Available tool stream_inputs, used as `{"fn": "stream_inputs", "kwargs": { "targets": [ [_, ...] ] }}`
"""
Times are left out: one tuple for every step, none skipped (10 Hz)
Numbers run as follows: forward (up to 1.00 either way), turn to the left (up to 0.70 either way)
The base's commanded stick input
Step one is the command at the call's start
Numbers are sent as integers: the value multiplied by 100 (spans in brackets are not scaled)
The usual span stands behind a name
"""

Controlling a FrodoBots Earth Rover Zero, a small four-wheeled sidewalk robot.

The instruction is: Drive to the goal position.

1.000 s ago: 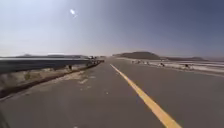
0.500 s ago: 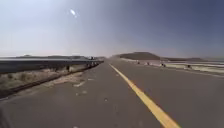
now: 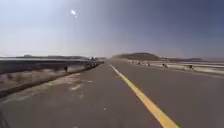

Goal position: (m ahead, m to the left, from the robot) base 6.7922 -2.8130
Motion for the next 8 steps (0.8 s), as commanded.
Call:
{"fn": "stream_inputs", "kwargs": {
  "targets": [
    [50, 0],
    [50, 0],
    [50, 0],
    [50, 0],
    [50, 0],
    [50, 0],
    [50, 0],
    [50, 0]
  ]
}}
